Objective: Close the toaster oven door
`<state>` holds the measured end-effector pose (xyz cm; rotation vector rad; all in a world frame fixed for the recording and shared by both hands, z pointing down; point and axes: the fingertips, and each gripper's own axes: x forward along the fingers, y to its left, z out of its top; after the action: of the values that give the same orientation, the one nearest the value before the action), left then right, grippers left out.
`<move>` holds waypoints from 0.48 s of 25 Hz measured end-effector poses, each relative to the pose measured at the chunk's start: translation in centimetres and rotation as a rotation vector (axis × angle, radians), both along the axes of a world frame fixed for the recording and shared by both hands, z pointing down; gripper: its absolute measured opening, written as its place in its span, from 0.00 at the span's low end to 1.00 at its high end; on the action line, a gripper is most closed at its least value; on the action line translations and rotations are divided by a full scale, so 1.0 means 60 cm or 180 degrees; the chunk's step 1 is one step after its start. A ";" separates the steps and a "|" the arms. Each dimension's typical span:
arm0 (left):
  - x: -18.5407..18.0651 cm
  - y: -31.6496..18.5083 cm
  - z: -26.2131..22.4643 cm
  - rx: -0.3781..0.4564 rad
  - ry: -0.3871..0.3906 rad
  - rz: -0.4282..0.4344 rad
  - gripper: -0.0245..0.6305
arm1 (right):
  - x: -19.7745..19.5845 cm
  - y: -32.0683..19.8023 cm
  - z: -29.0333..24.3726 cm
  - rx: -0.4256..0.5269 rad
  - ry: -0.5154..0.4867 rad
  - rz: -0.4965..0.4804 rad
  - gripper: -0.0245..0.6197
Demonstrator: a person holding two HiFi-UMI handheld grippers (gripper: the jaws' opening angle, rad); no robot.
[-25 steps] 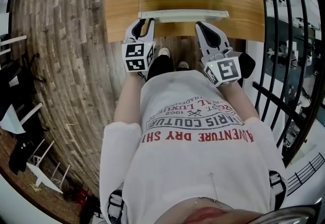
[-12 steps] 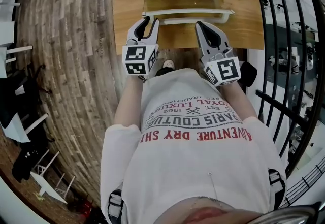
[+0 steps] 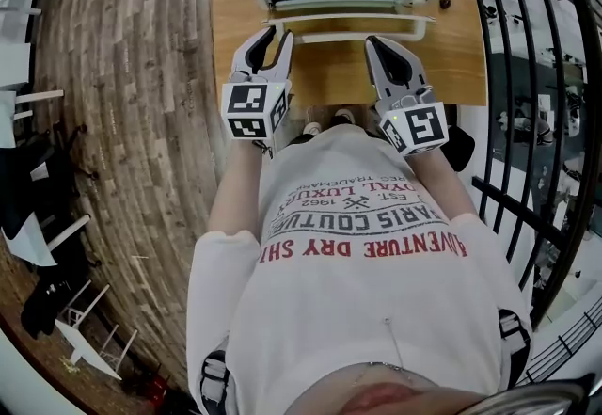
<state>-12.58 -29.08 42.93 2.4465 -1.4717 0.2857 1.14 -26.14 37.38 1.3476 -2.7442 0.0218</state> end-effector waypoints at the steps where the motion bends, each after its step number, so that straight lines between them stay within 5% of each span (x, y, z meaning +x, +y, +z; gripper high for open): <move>1: 0.001 -0.008 -0.005 0.0028 -0.0019 -0.0024 0.19 | 0.004 -0.007 0.000 0.0012 0.0006 -0.0032 0.02; 12: -0.007 -0.072 -0.040 0.0226 -0.0085 -0.0191 0.19 | 0.030 -0.084 -0.014 0.0051 -0.0073 -0.0108 0.02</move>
<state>-13.03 -33.38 40.52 2.4571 -1.5896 0.2590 2.97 -31.19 36.54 1.3125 -2.7914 0.0133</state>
